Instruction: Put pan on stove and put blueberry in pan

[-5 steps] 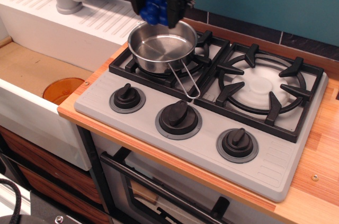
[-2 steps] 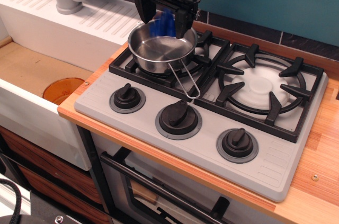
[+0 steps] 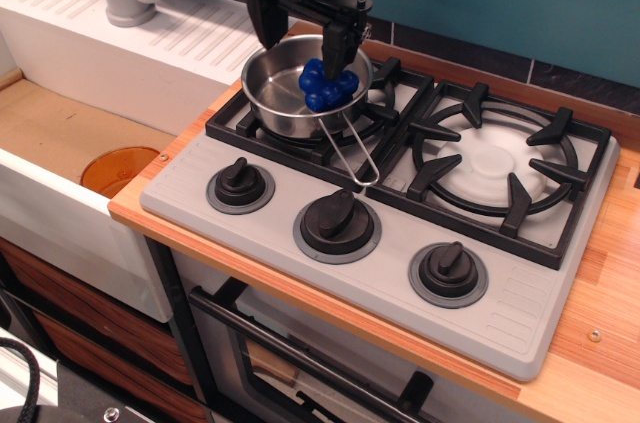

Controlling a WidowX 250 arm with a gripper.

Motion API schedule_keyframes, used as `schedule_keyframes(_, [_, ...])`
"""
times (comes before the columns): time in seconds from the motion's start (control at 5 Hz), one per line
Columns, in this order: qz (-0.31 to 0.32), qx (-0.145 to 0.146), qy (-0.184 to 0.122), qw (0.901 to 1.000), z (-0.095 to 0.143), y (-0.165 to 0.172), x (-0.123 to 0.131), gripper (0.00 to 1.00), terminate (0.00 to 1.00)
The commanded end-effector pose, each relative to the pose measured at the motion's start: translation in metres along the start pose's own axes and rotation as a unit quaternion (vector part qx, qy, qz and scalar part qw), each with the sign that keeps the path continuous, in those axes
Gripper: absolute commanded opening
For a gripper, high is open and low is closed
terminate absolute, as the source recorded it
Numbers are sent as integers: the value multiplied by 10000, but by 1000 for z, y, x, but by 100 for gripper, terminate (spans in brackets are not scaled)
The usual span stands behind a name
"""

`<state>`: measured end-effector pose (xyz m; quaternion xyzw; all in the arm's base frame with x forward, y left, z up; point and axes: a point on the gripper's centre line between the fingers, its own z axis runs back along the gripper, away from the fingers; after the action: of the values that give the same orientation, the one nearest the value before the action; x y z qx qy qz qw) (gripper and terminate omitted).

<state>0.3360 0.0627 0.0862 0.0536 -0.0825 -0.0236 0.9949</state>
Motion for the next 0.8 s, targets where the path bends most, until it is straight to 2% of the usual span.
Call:
schedule_keyframes(0.0, [71,60,-239,9997,47,-8,10,100,0])
schedule_keyframes(0.6, [-59,249,-150,9996,73,-24,19,100,0])
